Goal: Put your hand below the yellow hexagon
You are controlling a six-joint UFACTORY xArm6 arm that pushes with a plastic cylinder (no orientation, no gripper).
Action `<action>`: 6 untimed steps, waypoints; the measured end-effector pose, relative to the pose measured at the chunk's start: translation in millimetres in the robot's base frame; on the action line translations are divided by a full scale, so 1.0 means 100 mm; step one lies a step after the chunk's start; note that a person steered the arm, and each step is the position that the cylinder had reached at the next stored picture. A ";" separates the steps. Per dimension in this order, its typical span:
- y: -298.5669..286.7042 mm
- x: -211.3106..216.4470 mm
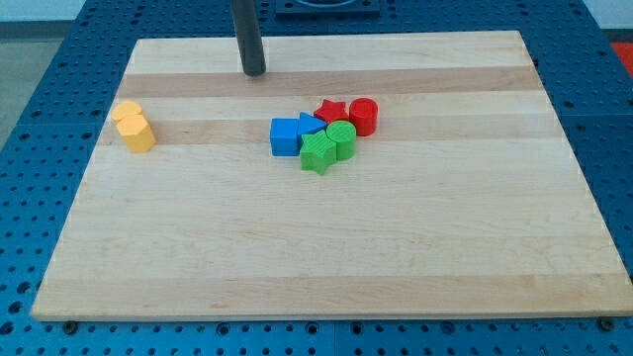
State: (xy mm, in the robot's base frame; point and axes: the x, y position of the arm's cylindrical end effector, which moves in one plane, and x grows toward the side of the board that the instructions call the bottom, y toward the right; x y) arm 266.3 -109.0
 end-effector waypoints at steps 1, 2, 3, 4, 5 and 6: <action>0.00 0.24; 0.00 0.93; 0.00 1.83; -0.01 2.47; -0.42 2.48; -1.20 2.02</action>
